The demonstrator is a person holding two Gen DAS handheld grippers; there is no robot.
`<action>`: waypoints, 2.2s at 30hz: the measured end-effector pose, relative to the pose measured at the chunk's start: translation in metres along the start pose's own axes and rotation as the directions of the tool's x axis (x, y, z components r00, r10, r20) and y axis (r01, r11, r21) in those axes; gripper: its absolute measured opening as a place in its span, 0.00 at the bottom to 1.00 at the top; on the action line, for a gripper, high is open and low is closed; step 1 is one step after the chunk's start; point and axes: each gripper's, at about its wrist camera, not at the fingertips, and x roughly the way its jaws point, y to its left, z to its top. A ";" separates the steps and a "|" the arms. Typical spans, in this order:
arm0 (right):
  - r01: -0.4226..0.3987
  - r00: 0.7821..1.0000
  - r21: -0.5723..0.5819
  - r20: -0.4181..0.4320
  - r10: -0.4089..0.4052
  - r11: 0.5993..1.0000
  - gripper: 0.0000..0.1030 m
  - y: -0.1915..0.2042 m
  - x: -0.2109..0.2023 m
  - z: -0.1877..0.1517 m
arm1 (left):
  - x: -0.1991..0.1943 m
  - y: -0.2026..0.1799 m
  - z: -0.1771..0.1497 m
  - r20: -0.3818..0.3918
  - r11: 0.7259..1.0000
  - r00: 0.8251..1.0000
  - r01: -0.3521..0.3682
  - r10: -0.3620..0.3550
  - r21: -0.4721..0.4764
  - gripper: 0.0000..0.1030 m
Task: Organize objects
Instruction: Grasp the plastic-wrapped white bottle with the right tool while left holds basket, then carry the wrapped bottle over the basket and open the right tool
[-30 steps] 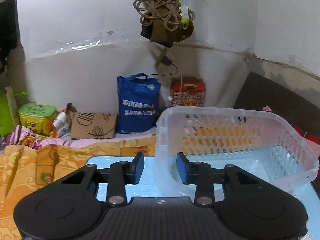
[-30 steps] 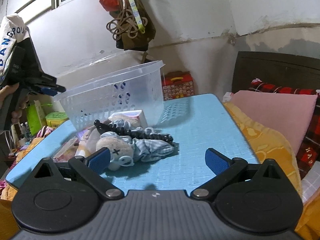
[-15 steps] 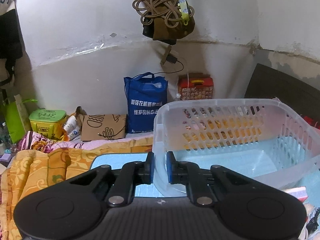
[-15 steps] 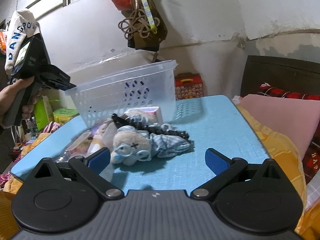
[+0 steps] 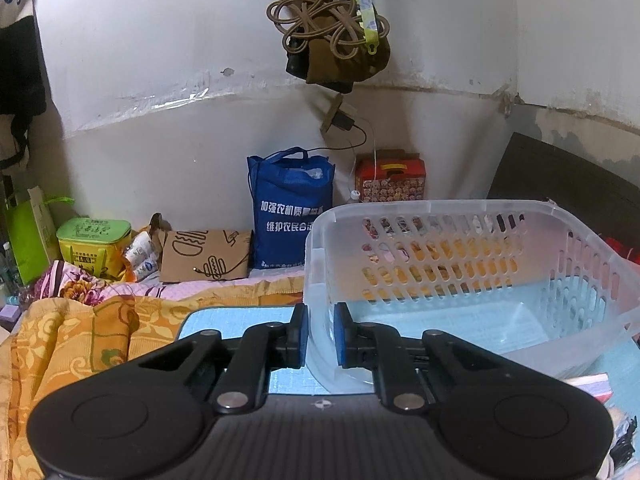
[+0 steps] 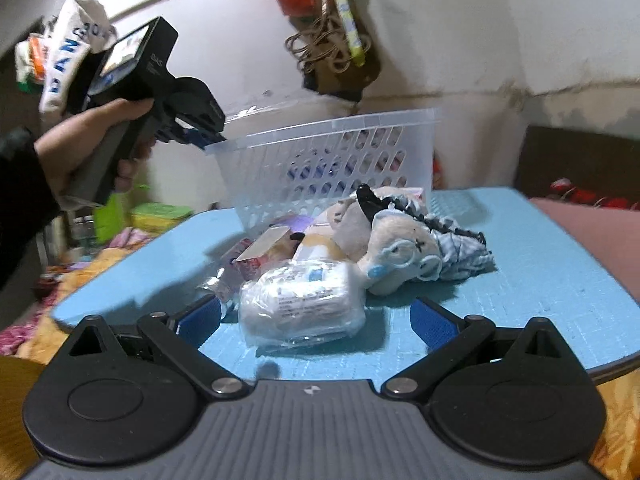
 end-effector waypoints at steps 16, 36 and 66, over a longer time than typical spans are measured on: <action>0.151 0.983 -0.065 0.120 -0.142 0.986 0.74 0.029 0.015 -0.022 | -0.001 0.001 -0.004 0.012 1.000 1.000 0.010 -0.010 0.011 0.19; 0.140 0.921 -0.023 0.371 -0.121 0.990 0.74 -0.032 0.016 0.138 | -0.003 -0.005 -0.005 0.017 1.000 1.000 -0.002 0.001 0.024 0.19; 0.173 0.953 0.058 0.242 -0.182 0.983 1.00 -0.075 0.080 0.155 | -0.003 -0.009 -0.008 0.018 0.999 1.000 -0.003 0.003 0.034 0.23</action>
